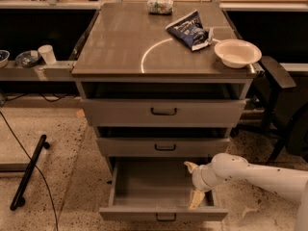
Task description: Close bottom drawer
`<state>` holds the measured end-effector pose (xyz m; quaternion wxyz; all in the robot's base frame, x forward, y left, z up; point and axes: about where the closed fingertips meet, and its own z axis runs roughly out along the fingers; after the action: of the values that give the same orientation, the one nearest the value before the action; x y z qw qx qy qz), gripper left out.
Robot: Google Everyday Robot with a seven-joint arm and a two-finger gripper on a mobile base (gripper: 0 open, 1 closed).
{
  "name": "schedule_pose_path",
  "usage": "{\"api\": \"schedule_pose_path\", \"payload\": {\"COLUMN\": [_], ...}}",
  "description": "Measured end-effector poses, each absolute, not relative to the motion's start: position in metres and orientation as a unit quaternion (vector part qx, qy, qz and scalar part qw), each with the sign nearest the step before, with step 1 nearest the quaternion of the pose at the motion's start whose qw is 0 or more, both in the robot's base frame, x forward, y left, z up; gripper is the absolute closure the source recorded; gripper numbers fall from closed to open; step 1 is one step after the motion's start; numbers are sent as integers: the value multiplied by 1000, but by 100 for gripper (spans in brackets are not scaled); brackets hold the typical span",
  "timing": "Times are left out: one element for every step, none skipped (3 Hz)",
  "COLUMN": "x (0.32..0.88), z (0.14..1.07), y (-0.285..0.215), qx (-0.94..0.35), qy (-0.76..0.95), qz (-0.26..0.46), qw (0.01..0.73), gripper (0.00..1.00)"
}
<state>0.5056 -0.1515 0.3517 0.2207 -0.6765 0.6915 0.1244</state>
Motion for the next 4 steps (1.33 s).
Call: {"api": "schedule_pose_path", "payload": {"x": [502, 478, 460, 437], "z": [315, 252, 230, 205], "y": [-161, -175, -180, -179], "qx": [-680, -700, -717, -733], "qy": [690, 678, 664, 653], "qz": [123, 123, 120, 125], "qw": [216, 187, 174, 145], "gripper": [18, 49, 74, 100]}}
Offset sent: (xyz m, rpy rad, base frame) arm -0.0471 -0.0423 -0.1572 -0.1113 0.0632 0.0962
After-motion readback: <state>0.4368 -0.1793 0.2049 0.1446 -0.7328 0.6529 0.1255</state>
